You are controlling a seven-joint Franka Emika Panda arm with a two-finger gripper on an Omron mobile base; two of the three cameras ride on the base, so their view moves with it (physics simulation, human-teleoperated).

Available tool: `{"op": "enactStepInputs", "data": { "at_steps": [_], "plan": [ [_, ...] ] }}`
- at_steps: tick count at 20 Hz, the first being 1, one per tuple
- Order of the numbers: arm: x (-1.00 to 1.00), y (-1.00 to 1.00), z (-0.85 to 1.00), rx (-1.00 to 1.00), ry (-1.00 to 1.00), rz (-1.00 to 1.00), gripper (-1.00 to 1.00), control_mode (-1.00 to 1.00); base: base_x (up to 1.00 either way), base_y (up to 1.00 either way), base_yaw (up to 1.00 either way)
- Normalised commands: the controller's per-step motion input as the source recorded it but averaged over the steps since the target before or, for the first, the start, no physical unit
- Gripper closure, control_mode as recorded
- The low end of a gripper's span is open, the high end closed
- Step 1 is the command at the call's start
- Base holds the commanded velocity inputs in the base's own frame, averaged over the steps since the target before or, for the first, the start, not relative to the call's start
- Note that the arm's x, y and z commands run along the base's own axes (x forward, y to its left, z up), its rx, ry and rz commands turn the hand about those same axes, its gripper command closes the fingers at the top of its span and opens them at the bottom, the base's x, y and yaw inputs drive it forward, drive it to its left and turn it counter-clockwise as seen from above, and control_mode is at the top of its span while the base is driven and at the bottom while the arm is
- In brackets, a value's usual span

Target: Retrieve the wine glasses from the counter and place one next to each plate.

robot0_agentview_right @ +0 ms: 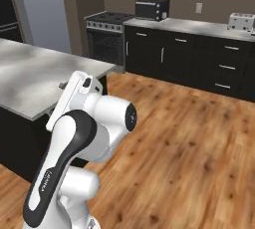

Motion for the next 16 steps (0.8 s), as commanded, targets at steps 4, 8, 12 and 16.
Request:
{"op": "enactStepInputs", "data": {
  "at_steps": [4,8,12,16],
  "plan": [
    [0.00,0.00,0.00,0.00,0.00,0.00,-1.00,1.00,1.00,-0.42,0.08],
    [0.00,0.00,0.00,0.00,0.00,0.00,-1.00,1.00,1.00,-0.31,0.04],
    [0.00,0.00,0.00,0.00,0.00,0.00,-1.00,1.00,1.00,-0.21,0.01],
    [0.00,0.00,0.00,0.00,0.00,0.00,-1.00,1.00,1.00,-0.29,0.03]
  ]
}}
